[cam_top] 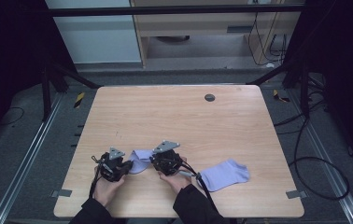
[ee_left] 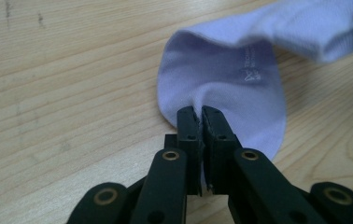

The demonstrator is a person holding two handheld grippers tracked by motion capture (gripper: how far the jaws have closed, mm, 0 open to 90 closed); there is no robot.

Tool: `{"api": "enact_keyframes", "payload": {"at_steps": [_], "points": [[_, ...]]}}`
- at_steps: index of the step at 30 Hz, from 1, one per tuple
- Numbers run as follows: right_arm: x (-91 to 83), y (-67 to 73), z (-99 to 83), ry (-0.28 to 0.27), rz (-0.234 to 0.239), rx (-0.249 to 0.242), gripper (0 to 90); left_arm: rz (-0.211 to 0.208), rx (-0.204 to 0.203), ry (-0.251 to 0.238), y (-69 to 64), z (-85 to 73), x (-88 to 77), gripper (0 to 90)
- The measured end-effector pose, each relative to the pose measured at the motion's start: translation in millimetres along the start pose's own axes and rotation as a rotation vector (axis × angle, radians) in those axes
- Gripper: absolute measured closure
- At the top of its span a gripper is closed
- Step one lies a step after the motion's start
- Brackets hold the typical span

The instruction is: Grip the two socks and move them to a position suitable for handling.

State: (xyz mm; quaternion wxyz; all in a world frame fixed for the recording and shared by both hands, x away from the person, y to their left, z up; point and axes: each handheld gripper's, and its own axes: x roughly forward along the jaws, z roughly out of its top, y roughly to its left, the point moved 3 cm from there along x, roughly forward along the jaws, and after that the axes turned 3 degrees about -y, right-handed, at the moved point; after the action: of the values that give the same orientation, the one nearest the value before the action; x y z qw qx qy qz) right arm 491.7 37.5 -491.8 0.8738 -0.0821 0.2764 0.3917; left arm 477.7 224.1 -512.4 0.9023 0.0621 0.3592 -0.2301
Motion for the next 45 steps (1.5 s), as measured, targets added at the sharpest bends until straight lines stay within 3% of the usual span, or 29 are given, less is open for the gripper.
{"api": "enact_keyframes", "payload": {"at_steps": [5,10,16,21,25,27,30,37,38,45], "points": [[-7.9,-5.6,8.2,-0.046,-0.017,0.040,81.9,-0.036,0.017,-0.016,-3.5,2.9,-5.3,86.3],[-5.9,-15.0,13.1,-0.063,-0.059,0.072,81.8,-0.059,0.050,0.008,-9.4,2.7,-4.9,86.3],[4.6,-33.3,15.8,-0.043,-0.135,0.135,81.2,-0.066,0.081,0.013,-11.7,2.8,-7.1,86.4],[10.7,-42.3,16.1,-0.037,-0.174,0.157,79.5,-0.066,0.097,0.021,-11.7,2.4,-6.7,86.3],[14.3,-42.6,16.2,-0.045,-0.210,0.123,75.3,-0.059,0.094,0.023,-11.0,1.6,-5.0,85.7],[13.9,-42.4,18.6,-0.065,-0.235,0.097,67.4,-0.042,0.086,0.025,-8.6,0.5,-3.7,84.6],[9.1,-44.2,22.9,-0.088,-0.253,0.074,60.8,-0.019,0.068,0.011,-4.5,0.2,-3.3,77.5],[-10.1,-46.5,31.1,-0.123,-0.230,0.074,52.4,0.020,0.027,-0.044,4.3,2.5,-8.3,60.8],[-17.2,-46.9,32.3,-0.127,-0.227,0.076,49.7,0.023,0.012,-0.062,5.2,3.3,-10.7,59.3],[-43.2,-55.1,27.9,-0.112,-0.211,0.079,39.8,0.020,0.009,-0.096,1.8,5.9,-17.2,54.2]]}}
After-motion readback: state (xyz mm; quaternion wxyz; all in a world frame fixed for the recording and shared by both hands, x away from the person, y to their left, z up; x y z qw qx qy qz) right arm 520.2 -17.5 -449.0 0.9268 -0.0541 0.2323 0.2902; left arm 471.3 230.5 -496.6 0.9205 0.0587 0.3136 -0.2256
